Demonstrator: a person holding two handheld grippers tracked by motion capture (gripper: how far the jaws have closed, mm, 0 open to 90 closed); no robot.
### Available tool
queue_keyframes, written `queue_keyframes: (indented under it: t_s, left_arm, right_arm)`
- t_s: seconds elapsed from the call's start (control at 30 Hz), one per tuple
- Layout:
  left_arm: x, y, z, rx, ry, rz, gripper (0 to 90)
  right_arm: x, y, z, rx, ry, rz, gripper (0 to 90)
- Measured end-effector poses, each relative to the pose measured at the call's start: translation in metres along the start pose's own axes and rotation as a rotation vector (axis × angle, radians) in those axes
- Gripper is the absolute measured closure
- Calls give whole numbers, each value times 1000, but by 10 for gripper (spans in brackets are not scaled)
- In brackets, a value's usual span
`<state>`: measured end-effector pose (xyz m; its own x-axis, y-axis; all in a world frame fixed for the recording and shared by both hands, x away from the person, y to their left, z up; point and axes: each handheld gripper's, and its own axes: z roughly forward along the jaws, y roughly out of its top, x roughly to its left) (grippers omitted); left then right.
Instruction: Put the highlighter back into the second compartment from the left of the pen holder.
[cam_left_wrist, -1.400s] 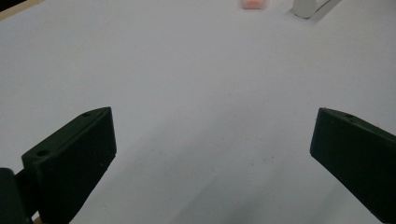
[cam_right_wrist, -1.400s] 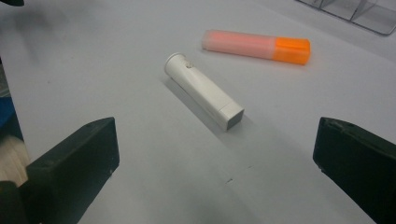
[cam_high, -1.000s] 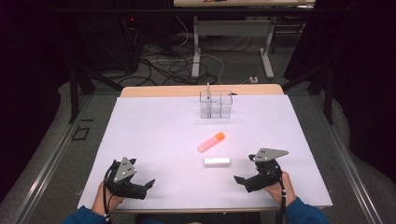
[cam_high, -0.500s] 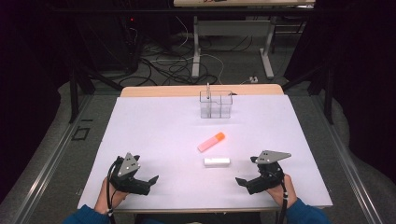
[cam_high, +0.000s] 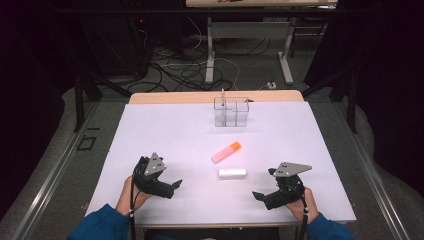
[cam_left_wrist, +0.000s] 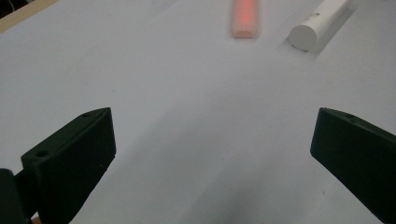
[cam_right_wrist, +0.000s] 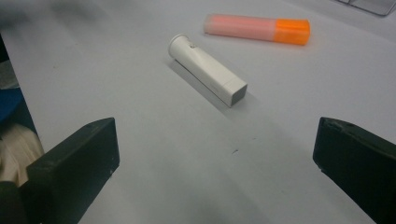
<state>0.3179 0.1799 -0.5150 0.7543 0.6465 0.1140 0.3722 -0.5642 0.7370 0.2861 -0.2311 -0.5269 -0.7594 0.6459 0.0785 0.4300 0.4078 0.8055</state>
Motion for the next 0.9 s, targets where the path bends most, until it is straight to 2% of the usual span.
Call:
queue_keyframes:
  t_s: [0.03, 0.1, 0.17, 0.27, 0.3, 0.53, 0.6, 0.7, 0.73, 0.77, 0.9]
  left_arm:
    - [0, 3, 3, 3, -5, 0, 2]
    - [0, 10, 8, 11, -15, -11, 1]
    - [1, 16, 13, 24, -20, 1, 1]
    - [2, 25, 22, 36, -33, -8, 1]
    - [3, 28, 25, 50, -41, -9, 1]
    - [5, 48, 45, 90, -57, 11, 1]
    - [5, 53, 50, 97, -66, 10, 0]
    - [3, 61, 59, 93, -55, 18, 0]
    - [4, 64, 61, 110, -70, 16, 0]
    - [3, 66, 65, 100, -67, 11, 0]
    - [2, 75, 74, 110, -64, 14, 3]
  right_arm:
    - [0, 1, -1, 10, -4, -8, 1]
    - [-1, -1, -1, -4, 3, 3, 1]
    - [-3, -2, -1, -3, 0, 8, 0]
    - [-5, -3, -1, -9, 3, 18, 0]
    - [-6, -3, -1, 5, 10, 23, 1]
    - [-9, -5, 1, 15, 20, 16, 1]
    - [-9, -5, 1, 14, 18, 31, 1]
    - [-9, -5, 1, 17, 17, 26, 1]
    - [-9, -6, 2, 17, 18, 26, 1]
    - [-9, -6, 2, 18, 19, 26, 1]
    - [-10, -6, 2, 18, 24, 22, 1]
